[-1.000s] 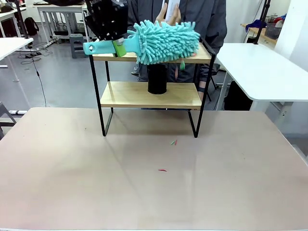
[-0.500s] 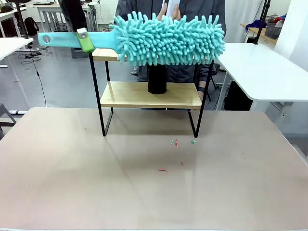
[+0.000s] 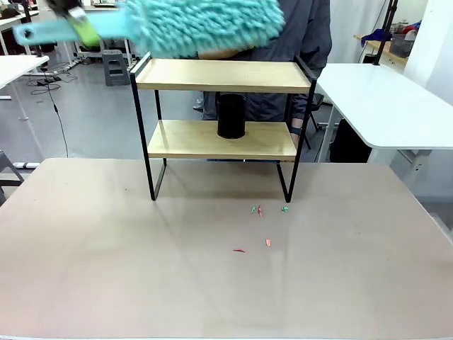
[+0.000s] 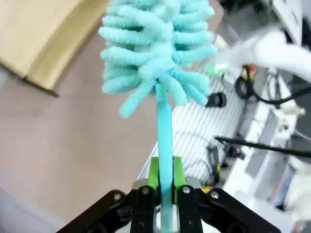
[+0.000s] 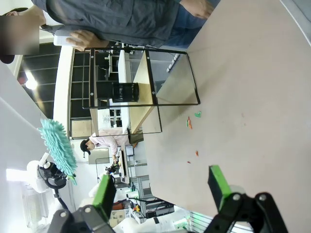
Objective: Clean the shelf.
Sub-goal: Clean the remaining tier of the Shelf with the Duster once objects are removed.
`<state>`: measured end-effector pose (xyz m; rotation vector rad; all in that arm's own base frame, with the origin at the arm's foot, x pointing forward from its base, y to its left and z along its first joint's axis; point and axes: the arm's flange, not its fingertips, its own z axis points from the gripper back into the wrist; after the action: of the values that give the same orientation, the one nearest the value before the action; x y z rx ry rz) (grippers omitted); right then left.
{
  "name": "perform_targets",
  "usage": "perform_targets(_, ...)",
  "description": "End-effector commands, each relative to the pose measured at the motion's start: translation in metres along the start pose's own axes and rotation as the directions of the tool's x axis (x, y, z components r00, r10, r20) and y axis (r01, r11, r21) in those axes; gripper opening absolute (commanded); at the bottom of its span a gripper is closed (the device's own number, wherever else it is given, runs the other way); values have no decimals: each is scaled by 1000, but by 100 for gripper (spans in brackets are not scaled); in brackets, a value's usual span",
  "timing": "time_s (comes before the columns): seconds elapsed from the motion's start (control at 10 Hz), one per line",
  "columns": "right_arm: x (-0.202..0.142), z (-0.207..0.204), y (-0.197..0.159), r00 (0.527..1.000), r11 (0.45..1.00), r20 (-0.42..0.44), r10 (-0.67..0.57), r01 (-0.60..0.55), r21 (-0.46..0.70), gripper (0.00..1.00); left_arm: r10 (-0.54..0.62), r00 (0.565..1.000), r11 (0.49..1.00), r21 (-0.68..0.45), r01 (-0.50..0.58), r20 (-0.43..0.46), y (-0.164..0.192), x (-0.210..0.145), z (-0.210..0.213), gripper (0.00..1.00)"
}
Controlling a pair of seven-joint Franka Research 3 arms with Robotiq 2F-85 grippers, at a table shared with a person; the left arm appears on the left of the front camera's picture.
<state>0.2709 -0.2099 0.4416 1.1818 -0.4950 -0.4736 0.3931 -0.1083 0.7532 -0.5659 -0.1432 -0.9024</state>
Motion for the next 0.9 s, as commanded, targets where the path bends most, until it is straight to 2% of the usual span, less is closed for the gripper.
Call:
perform_targets(0.0,-1,-3,0,1000,999,13,22,-22,28,100,213,941,971,52,-234,262,9,-91,35,13)
perform_targets(0.1,-1,-3,0,1000,999,13,22,-22,28,100,339,868,928,22,-372,364,18,-133,45,13)
perform_targets(0.2,-1,-3,0,1000,999,13,22,-22,28,100,458,773,866,-25,-499,438,25,-170,46,13)
perform_targets(0.3,-1,-3,0,1000,999,13,22,-22,28,100,601,638,750,-64,-659,480,40,-200,37,13)
perform_targets(0.4,-1,-3,0,1000,999,13,22,-22,28,100,682,554,691,-174,-701,477,61,-225,21,13)
perform_targets(0.5,-1,-3,0,1000,999,13,22,-22,28,100,757,472,606,-215,-766,452,85,-238,2,13)
perform_targets(0.6,-1,-3,0,1000,999,13,22,-22,28,100,776,451,560,-155,-814,441,107,-240,-23,13)
perform_targets(0.7,-1,-3,0,1000,999,13,22,-22,28,100,785,471,543,-83,-835,403,125,-232,-49,13)
perform_targets(0.8,-1,-3,0,1000,999,13,22,-22,28,100,776,522,572,-45,-819,355,145,-217,-73,13)
